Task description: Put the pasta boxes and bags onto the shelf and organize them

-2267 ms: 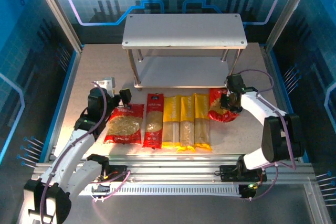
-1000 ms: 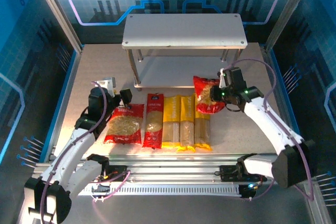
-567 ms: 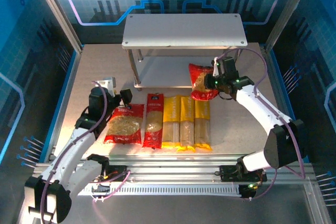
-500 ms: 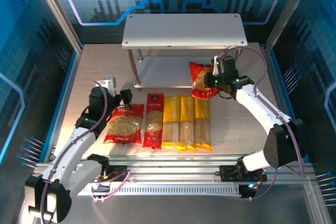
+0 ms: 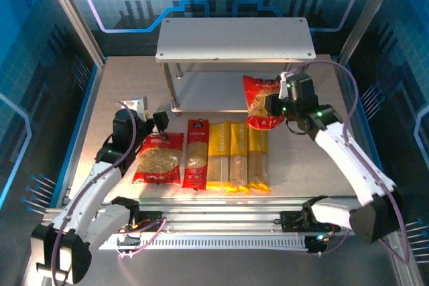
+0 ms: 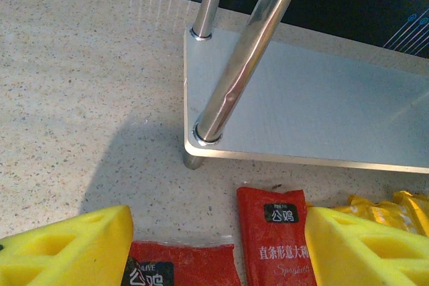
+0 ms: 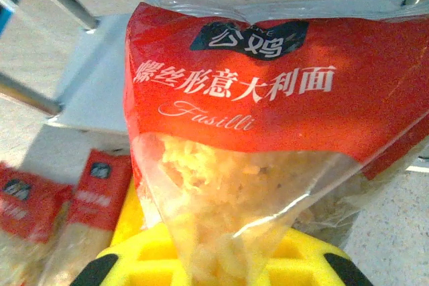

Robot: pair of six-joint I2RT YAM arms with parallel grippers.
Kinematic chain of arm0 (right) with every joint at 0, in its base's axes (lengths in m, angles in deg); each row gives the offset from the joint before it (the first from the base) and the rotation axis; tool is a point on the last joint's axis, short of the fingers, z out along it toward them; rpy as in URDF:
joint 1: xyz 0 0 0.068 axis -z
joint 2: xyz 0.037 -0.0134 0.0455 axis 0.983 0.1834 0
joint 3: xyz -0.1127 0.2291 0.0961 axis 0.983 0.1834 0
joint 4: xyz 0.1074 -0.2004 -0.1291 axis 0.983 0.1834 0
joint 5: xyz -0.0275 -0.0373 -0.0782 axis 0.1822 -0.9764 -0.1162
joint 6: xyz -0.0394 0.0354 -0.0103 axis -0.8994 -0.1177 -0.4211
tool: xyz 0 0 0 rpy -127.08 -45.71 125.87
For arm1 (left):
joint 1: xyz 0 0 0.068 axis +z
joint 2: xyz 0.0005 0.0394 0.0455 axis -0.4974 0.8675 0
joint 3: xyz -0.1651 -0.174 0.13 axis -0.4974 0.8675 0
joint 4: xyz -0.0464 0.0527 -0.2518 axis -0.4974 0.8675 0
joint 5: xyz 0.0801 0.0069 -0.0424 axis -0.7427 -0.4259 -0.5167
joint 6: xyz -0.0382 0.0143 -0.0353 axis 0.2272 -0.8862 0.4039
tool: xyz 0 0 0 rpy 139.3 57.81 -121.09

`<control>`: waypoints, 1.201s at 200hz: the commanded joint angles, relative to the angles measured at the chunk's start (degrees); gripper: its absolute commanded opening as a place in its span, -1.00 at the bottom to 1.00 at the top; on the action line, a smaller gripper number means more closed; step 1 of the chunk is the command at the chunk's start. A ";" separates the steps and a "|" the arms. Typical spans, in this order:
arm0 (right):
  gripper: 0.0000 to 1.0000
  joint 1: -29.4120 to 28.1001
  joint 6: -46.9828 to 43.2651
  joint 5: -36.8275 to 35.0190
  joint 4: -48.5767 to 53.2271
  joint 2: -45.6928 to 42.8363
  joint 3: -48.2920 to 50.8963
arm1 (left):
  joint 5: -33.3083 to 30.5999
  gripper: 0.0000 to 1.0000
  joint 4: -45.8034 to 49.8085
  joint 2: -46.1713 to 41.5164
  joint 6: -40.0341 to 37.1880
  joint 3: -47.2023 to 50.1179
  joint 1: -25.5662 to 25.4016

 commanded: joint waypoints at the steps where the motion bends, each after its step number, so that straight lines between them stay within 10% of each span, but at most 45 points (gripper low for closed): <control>1: -1.00 -1.07 -0.69 1.62 3.13 -5.64 -5.19 | 0.84 0.39 0.87 -0.63 0.38 -2.26 -0.35; 67: -1.00 -3.30 -2.07 4.47 16.74 -11.35 -13.76 | 0.89 0.39 2.90 -3.26 0.21 -3.40 -0.35; 240: -1.00 -2.94 -9.50 -0.94 -0.33 -5.31 -29.16 | 1.53 0.38 2.76 -1.83 0.16 -4.63 -0.35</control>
